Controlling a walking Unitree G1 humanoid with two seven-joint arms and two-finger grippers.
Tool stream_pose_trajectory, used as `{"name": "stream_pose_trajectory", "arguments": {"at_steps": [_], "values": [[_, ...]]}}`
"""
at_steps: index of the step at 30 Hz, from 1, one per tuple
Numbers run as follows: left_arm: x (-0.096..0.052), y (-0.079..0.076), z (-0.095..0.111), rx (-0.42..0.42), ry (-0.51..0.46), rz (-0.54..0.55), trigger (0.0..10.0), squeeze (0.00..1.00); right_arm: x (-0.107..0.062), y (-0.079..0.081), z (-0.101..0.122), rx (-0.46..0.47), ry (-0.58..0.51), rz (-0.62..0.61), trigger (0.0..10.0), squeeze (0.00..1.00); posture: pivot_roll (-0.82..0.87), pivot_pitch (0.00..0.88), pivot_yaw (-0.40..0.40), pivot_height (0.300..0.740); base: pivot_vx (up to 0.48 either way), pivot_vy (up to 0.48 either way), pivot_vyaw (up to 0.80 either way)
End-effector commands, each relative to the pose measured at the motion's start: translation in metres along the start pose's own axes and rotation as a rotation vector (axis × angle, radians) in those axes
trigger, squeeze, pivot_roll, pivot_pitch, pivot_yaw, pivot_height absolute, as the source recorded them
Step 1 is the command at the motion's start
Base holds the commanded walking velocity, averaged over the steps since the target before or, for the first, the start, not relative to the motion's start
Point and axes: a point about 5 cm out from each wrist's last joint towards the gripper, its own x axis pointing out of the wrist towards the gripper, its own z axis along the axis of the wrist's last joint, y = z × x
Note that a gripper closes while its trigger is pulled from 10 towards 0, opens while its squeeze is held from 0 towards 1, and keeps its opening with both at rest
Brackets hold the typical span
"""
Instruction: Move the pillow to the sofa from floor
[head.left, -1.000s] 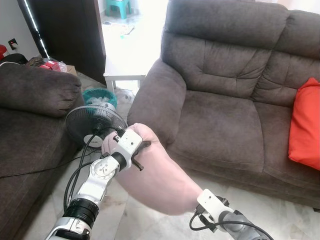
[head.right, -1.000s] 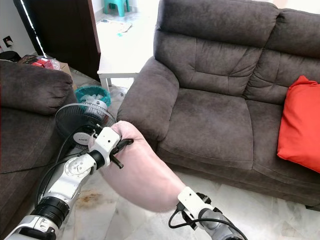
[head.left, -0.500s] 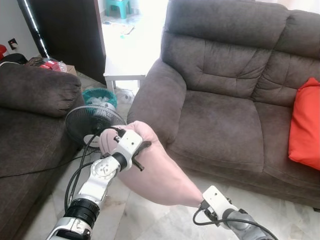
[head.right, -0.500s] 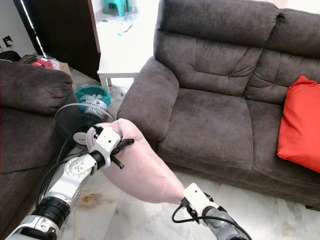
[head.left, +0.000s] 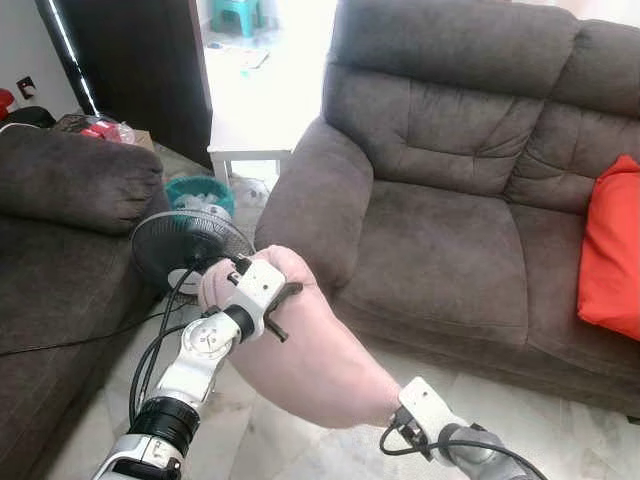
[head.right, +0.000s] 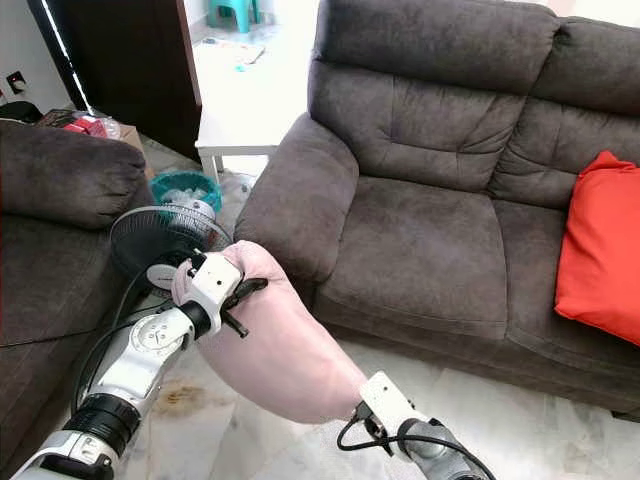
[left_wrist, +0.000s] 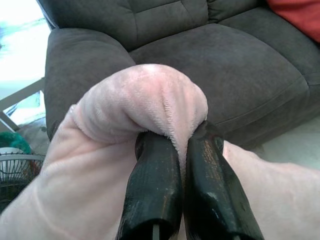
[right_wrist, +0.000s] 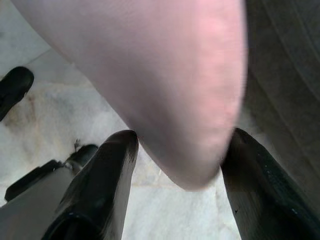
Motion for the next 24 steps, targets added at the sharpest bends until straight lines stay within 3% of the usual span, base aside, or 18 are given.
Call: {"name": "stream_pose_trajectory", "arguments": {"at_steps": [1, 13, 24], "values": [[0.0065, 0.0052, 0.0284, 0.032, -0.116, 0.014, 10.0, 0.00, -0.0009, 0.0024, -0.0083, 0.024, 0.035, 0.014, 10.0, 0.00, 0.10, 0.043, -0.086, 0.740, 0.000, 0.000, 0.00], [0.0087, 0.0049, 0.0357, -0.017, -0.153, 0.022, 10.0, 0.00, -0.0003, 0.0020, -0.0039, 0.075, -0.009, -0.011, 10.0, 0.00, 0.11, 0.046, -0.085, 0.740, 0.000, 0.000, 0.00], [0.0088, 0.0044, 0.0357, -0.022, -0.153, 0.017, 10.0, 0.00, 0.0008, 0.0041, -0.0002, 0.063, -0.017, -0.001, 10.0, 0.00, 0.11, 0.046, -0.084, 0.740, 0.000, 0.000, 0.00]]}}
